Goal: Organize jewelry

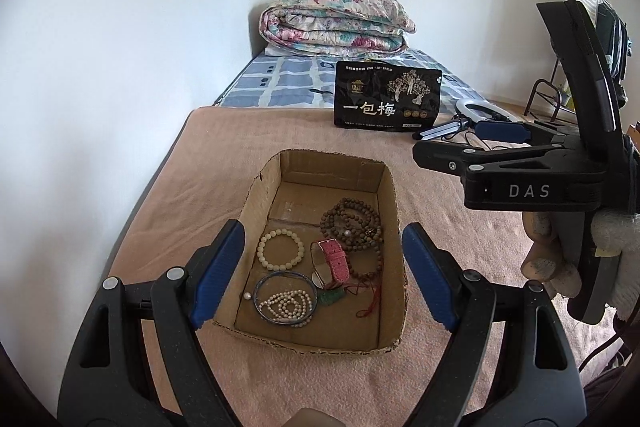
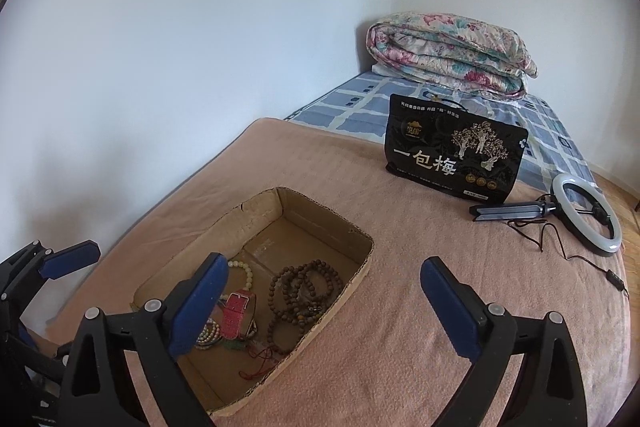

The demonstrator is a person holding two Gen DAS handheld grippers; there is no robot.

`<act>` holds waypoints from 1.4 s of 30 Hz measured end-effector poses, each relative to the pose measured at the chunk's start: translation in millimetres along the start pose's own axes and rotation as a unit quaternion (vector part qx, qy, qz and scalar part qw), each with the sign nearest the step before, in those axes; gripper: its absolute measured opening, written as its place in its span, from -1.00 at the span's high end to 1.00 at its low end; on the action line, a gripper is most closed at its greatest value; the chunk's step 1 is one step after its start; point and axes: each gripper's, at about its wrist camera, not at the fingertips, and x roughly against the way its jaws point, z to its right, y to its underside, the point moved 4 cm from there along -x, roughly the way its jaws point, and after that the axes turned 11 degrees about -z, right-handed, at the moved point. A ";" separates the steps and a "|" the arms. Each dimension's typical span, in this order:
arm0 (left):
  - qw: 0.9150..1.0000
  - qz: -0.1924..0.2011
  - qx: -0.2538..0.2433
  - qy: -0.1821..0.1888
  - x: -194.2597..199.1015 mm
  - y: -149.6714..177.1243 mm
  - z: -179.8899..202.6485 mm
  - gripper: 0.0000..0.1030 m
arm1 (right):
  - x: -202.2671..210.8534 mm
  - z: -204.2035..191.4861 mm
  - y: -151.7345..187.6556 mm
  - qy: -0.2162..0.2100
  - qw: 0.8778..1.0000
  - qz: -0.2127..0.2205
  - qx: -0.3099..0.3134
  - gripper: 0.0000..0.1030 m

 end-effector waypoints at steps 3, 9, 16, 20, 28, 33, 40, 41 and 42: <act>1.000 0.007 -0.002 0.000 12.0 1.6 4.6 -0.62 | 13.0 0.2 6.1 0.013 1.000 0.004 0.006 -0.97; 1.000 0.018 -0.009 0.000 34.4 5.0 14.6 -0.62 | 36.1 0.2 19.0 0.026 0.999 0.003 0.022 -0.99; 1.000 0.024 -0.013 -0.001 55.2 15.3 23.1 -0.83 | 62.2 0.0 35.0 0.044 0.998 0.017 0.029 -0.99; 0.999 0.031 -0.017 -0.007 66.7 21.8 26.6 -0.85 | 72.8 3.1 44.8 0.043 0.999 0.019 0.022 -0.99; 0.999 0.031 -0.002 -0.008 84.6 37.4 25.7 -0.85 | 89.4 4.0 65.4 0.047 0.998 0.023 0.020 -0.99; 0.999 0.029 -0.001 -0.013 91.4 45.6 26.2 -0.86 | 100.5 4.0 75.7 0.054 0.998 0.033 0.020 -0.99; 0.999 0.032 -0.001 -0.033 99.5 55.4 27.0 -0.93 | 112.3 8.4 84.4 0.059 0.997 0.039 0.016 -0.99; 0.999 0.033 0.001 -0.037 100.7 56.1 26.5 -0.98 | 113.6 9.1 85.3 0.061 0.997 0.039 0.015 -0.99; 0.999 0.035 0.002 -0.040 101.9 56.6 26.1 -0.98 | 114.9 9.8 86.4 0.061 0.997 0.040 0.015 -0.99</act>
